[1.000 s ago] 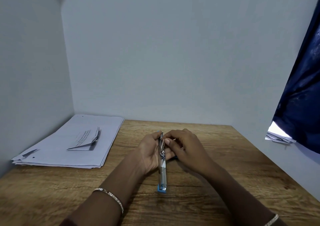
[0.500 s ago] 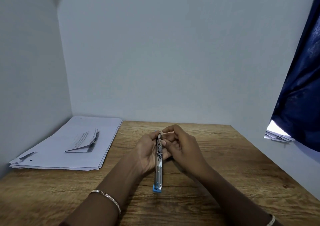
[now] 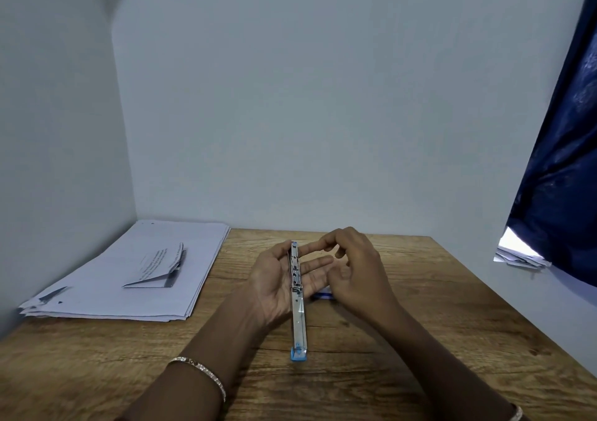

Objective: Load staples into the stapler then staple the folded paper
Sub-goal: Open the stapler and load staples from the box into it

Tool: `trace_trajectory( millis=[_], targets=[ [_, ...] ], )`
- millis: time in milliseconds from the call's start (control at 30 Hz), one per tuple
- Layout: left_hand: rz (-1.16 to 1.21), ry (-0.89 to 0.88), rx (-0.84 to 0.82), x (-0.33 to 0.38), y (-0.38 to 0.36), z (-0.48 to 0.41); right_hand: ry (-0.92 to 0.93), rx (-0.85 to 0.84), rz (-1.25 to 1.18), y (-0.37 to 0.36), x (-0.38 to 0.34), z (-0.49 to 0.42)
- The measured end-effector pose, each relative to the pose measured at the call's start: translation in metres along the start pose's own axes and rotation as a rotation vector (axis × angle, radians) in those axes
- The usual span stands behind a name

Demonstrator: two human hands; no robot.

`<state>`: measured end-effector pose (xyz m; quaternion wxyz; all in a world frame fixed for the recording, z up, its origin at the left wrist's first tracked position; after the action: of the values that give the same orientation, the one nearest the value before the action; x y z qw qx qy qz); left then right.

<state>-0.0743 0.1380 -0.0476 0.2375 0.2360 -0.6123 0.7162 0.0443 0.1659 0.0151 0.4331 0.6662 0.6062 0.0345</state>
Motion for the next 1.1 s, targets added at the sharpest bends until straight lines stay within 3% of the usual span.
trace_trajectory(
  millis=[167, 367, 567, 733, 933, 1100],
  targets=[
    [0.007, -0.074, 0.027, 0.008, 0.006, -0.001, 0.166, -0.224, 0.126, -0.020, -0.011, 0.005],
    [0.013, -0.155, -0.021, 0.019, -0.001, 0.004, 0.295, -0.213, 0.120, -0.028, -0.021, 0.005],
    [-0.042, -0.186, -0.066, 0.020, -0.010, 0.006, 0.099, -0.112, -0.279, -0.021, -0.008, 0.003],
    [-0.118, -0.200, -0.195, 0.012, -0.024, 0.005, -0.128, -0.095, -0.592, -0.024, 0.009, 0.002],
    [-0.478, -0.348, -0.169, 0.016, -0.029, 0.015, -0.236, -0.242, -0.853, -0.042, 0.013, 0.005],
    [-0.993, -0.668, -0.053, 0.022, -0.042, 0.029, -0.191, -0.217, -0.860, -0.034, 0.010, 0.003]
  ],
)
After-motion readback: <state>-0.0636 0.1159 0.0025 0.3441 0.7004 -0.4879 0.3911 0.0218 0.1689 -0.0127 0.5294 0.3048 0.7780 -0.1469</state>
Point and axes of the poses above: each hand's wrist, its own z-axis away from the middle knuckle, its own y-axis out of the back of the hand, x = y × z, the point moved 7 cm from there along -z, towards the middle knuckle, and after that the axes turned 5 degrees about -x, right-handed, at the moved point
